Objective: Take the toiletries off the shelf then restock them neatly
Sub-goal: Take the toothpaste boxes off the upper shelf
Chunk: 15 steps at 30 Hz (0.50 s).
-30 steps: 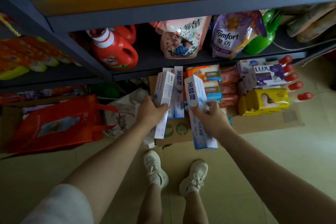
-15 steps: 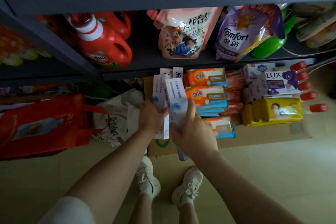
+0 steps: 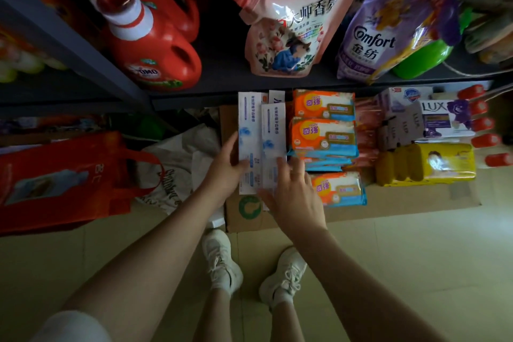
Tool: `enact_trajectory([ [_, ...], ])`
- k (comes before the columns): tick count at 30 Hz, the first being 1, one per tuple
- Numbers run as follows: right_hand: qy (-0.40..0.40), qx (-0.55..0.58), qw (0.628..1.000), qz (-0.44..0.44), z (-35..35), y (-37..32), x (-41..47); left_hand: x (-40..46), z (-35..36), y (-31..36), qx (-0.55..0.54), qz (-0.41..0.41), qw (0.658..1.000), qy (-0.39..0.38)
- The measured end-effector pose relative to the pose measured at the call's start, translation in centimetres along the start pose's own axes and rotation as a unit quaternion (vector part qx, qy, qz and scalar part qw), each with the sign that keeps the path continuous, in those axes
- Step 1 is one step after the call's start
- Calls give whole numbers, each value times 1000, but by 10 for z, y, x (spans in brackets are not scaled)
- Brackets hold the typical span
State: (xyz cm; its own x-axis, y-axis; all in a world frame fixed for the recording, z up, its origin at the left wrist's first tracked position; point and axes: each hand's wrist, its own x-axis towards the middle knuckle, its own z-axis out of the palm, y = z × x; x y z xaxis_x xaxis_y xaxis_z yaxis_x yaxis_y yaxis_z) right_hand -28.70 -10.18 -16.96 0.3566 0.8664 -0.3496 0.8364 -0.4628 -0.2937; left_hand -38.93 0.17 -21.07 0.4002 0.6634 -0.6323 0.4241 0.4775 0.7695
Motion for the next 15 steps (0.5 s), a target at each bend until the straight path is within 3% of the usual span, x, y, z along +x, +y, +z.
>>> enact_trajectory([
  [3,12,-102,987,-121,7,21,-17,0,1,6,39,-19,999,9],
  [6,18,-155,972,-177,13,29,-17,3,2,8,52,-34,998,17],
  [10,46,-143,975,-161,11,28,-1,2,-4,5,74,-22,997,10],
  [15,-37,-125,984,-123,-3,21,5,-9,-8,-5,80,-30,996,-15],
])
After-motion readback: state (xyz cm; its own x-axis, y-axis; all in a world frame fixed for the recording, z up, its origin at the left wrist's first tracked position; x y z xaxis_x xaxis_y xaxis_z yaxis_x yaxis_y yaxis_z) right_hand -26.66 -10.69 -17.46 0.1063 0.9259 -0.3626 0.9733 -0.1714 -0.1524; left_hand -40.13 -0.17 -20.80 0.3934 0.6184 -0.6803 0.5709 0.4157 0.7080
